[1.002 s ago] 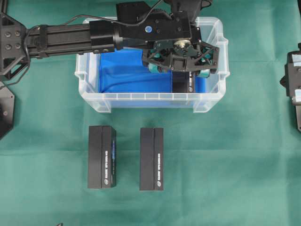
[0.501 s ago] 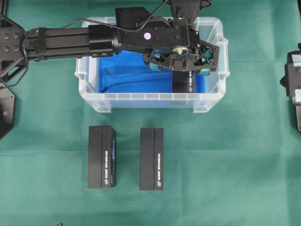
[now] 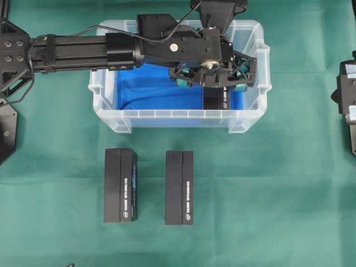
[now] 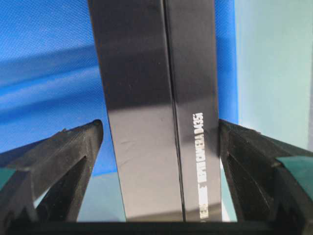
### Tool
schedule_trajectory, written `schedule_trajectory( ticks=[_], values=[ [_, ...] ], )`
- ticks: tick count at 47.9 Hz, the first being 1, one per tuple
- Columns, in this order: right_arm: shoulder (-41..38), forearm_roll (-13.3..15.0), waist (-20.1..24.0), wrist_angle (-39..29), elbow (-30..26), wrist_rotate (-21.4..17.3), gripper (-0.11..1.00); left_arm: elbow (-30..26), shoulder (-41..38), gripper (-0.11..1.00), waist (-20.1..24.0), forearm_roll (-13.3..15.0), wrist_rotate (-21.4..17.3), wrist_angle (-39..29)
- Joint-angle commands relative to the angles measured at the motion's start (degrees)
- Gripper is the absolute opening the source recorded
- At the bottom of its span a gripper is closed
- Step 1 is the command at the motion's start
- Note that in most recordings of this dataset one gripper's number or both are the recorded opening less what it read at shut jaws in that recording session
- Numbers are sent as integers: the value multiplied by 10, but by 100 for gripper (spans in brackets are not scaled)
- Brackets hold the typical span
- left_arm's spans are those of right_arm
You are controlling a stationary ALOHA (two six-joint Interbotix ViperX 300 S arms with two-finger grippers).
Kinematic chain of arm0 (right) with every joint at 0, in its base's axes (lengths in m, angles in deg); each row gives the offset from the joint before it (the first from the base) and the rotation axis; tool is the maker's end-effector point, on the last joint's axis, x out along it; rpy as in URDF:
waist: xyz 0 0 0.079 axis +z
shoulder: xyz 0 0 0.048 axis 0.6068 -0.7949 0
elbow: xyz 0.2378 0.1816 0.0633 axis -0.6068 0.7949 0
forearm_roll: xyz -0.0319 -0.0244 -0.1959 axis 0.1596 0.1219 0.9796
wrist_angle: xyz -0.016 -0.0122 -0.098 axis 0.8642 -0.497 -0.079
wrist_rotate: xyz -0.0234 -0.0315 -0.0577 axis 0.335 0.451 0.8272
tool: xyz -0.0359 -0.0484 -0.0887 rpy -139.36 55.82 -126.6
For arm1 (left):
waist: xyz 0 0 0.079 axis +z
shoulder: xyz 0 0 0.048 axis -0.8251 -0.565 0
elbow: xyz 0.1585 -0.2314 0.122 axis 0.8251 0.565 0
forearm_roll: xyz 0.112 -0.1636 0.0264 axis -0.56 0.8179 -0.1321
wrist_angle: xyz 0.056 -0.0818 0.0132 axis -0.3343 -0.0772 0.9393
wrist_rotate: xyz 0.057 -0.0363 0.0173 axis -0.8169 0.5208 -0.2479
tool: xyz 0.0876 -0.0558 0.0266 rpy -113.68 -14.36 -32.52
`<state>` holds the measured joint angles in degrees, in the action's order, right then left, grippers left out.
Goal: Take the box out of the case with the left arm.
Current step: 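Lower and close the left gripper on the right box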
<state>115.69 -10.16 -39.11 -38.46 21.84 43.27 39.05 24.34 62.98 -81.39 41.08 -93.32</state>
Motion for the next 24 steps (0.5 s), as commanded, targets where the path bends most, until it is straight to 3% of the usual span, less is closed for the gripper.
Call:
schedule_trajectory(
  ticks=[1, 24],
  values=[
    [-3, -1, 0, 4, -12, -1, 7, 2, 31, 91, -2, -4, 2, 14],
    [-3, -1, 0, 3, -14, -1, 7, 9, 29, 90, -2, -1, 2, 27]
  ],
)
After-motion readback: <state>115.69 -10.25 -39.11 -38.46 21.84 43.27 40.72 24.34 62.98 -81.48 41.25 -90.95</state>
